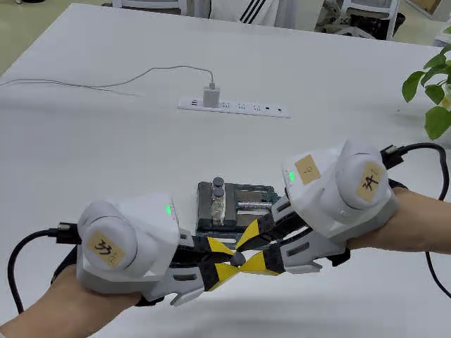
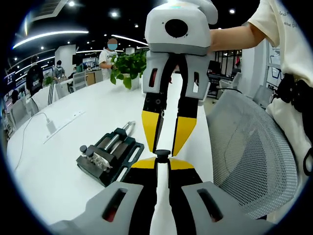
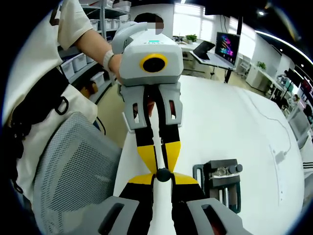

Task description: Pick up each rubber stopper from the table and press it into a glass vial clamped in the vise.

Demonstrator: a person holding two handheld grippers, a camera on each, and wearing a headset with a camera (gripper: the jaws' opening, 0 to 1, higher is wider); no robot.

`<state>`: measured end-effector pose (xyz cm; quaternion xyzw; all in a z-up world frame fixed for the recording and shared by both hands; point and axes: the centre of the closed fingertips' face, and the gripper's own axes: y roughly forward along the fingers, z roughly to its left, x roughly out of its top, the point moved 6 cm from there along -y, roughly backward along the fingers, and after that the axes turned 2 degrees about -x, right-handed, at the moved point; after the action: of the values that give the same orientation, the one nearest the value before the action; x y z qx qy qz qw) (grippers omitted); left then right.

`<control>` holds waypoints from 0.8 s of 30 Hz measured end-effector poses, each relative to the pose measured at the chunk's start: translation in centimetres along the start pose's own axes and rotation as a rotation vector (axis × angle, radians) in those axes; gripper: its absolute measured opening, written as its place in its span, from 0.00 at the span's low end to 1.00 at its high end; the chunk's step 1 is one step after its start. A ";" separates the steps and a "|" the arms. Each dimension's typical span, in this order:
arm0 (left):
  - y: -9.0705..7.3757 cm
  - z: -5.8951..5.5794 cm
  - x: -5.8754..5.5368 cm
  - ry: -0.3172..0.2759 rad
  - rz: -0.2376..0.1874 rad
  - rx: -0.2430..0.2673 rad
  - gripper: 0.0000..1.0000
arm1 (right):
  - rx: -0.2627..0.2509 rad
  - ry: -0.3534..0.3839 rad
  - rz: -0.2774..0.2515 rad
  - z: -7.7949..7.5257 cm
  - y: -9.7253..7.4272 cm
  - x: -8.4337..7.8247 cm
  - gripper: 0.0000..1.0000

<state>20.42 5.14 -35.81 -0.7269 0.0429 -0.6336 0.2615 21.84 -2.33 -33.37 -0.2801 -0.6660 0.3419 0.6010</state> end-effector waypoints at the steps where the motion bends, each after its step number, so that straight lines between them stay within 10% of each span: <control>1: 0.0 0.0 0.0 -0.001 -0.001 -0.001 0.04 | -0.001 -0.003 0.002 0.0 0.0 0.0 0.09; 24: 0.2 -0.1 0.2 0.107 0.022 -0.005 0.04 | 0.019 0.065 0.009 -0.1 -0.3 -0.1 0.07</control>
<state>20.44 4.81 -35.71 -0.6921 0.0664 -0.6685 0.2641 21.96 -2.59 -33.16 -0.2885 -0.6415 0.3416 0.6234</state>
